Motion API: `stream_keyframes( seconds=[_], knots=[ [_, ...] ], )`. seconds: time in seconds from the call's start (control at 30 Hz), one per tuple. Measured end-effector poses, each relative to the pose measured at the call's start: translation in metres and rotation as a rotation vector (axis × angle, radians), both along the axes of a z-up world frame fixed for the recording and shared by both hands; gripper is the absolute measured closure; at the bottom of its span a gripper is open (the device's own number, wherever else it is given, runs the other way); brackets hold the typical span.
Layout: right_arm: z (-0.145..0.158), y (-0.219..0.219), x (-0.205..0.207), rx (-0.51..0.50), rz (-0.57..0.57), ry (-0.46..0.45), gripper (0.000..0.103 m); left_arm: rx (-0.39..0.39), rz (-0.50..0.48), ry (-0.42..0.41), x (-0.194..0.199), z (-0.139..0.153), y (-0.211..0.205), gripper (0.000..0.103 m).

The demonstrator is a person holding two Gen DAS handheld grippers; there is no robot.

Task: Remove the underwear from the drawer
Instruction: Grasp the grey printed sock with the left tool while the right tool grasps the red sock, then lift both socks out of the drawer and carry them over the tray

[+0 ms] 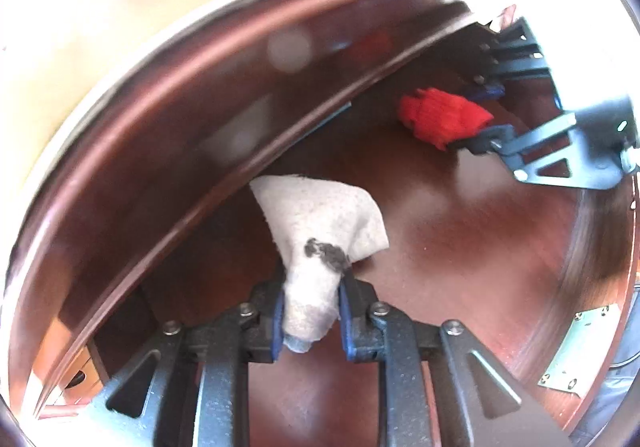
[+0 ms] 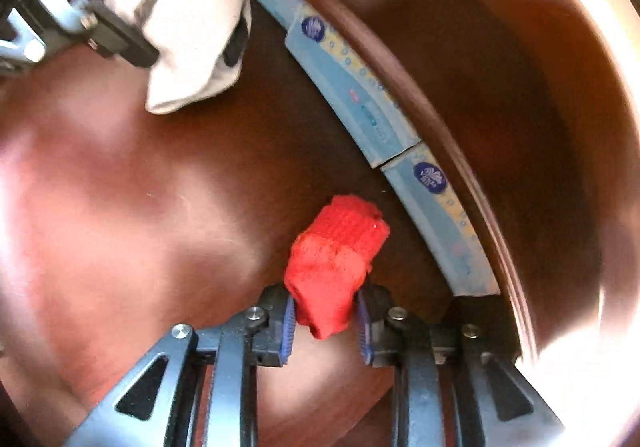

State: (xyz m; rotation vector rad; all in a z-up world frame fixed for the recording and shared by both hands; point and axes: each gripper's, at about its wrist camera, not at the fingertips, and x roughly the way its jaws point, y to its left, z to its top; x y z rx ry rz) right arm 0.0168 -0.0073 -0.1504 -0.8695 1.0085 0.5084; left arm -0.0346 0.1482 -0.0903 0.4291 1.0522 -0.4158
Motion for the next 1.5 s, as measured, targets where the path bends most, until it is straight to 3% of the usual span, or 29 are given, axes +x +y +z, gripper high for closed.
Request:
stream_keyframes(
  seconds=[0.27,0.73,1.07,1.2,1.5],
  knots=[
    [0.031,-0.014,-0.017,0.174,-0.014,0.027,0.077,-0.047,0.030,-0.024,-0.012,0.012,0.006,0.083],
    [0.078,-0.028,-0.038,0.411,-0.009,-0.075,0.077,-0.139,0.171,-0.089,-0.027,0.022,0.025,0.083],
    [0.092,-0.027,-0.061,0.484,-0.026,-0.155,0.077,-0.154,0.216,-0.155,-0.040,0.029,0.033,0.083],
    [0.100,-0.042,-0.084,0.528,-0.032,-0.192,0.077,-0.175,0.238,-0.189,-0.050,0.035,0.045,0.083],
    [0.102,-0.061,-0.093,0.594,-0.045,-0.232,0.077,-0.185,0.277,-0.258,-0.064,0.045,0.056,0.083]
  ],
)
